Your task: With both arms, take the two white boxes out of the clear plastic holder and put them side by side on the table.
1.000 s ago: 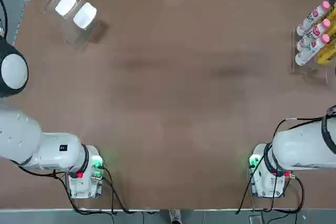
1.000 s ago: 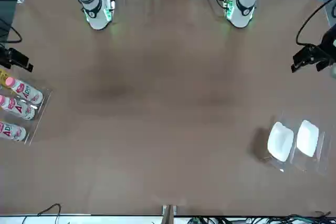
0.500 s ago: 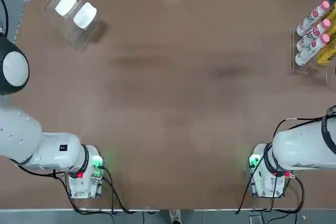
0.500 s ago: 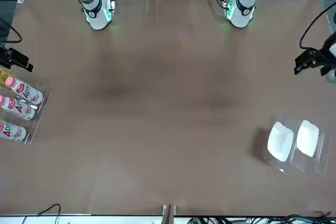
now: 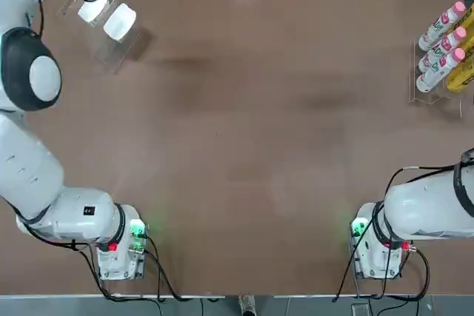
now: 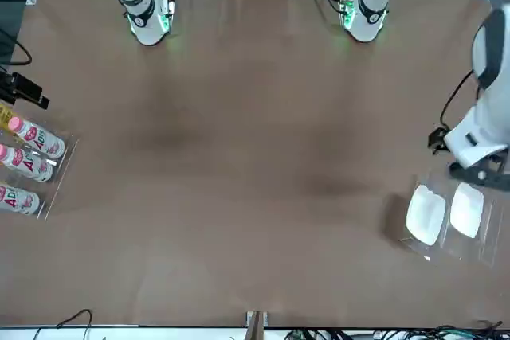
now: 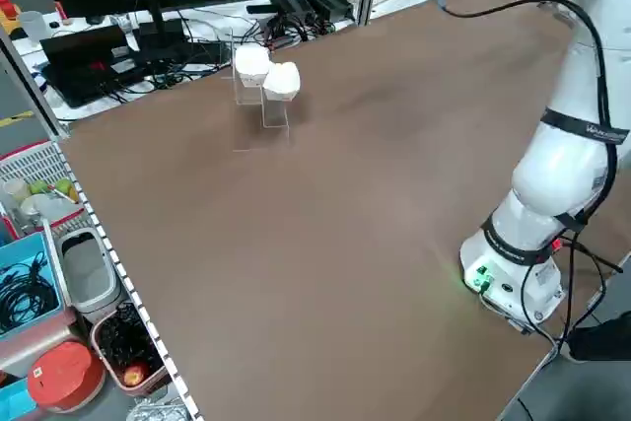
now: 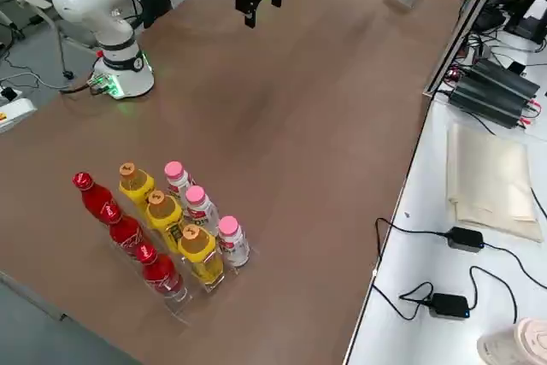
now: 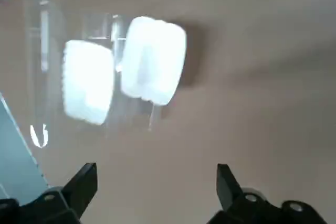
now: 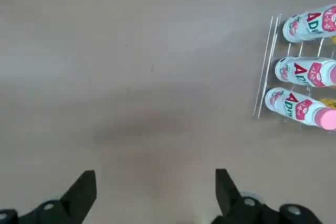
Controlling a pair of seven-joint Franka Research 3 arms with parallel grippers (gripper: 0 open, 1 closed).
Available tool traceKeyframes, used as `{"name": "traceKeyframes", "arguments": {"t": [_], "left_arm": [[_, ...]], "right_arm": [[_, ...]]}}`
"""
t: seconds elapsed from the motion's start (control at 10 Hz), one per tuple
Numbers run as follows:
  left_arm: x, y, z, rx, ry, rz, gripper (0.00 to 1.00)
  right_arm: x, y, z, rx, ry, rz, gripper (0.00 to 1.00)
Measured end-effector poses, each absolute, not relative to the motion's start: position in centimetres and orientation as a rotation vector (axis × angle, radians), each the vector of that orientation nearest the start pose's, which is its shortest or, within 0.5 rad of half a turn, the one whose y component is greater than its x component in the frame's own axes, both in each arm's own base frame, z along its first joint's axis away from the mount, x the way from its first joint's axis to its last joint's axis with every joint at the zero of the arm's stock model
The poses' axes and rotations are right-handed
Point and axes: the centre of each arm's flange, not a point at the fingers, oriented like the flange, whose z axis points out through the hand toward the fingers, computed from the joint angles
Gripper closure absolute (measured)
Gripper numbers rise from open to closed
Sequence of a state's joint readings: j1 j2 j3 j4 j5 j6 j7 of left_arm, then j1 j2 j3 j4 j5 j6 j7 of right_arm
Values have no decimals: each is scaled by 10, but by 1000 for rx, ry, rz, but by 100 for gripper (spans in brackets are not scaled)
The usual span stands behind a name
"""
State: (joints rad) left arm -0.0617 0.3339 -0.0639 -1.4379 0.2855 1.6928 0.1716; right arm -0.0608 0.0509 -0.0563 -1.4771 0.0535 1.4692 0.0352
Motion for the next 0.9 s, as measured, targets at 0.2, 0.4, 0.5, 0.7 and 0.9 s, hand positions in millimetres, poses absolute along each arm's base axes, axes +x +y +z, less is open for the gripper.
{"name": "traceKeyframes", "arguments": {"t": [0.2, 0.4, 0.5, 0.7, 0.9], "left_arm": [[672, -59, 452, -2838, 549, 93, 0], [675, -60, 408, -2841, 591, 94, 2], [672, -58, 387, -2840, 608, 90, 3], [668, -50, 355, -2818, 646, 77, 8], [664, -27, 318, -2800, 724, 24, 5]], "right_arm": [[557, -59, 631, -3079, 230, 88, 0], [557, -59, 631, -3079, 230, 89, 0], [557, -59, 631, -3079, 229, 90, 0], [558, -58, 624, -3078, 229, 105, 0], [561, -58, 608, -3076, 229, 112, 0]]}}
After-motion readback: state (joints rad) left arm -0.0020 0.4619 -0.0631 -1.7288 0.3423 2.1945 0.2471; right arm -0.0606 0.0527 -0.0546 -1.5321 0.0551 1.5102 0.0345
